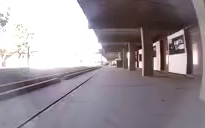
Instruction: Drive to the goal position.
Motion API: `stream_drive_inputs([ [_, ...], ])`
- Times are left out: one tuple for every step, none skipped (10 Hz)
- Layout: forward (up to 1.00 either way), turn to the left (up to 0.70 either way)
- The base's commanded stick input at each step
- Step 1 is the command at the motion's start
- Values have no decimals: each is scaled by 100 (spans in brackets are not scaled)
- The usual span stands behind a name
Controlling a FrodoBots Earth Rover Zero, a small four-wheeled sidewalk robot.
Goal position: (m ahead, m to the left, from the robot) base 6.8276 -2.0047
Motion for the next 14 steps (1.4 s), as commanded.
stream_drive_inputs([
  [100, 1],
  [100, 1],
  [100, 1],
  [100, 1],
  [100, 1],
  [100, 1],
  [100, 1],
  [100, 1],
  [100, 1],
  [100, 1],
  [100, 1],
  [100, 1],
  [100, 1],
  [100, 1],
])
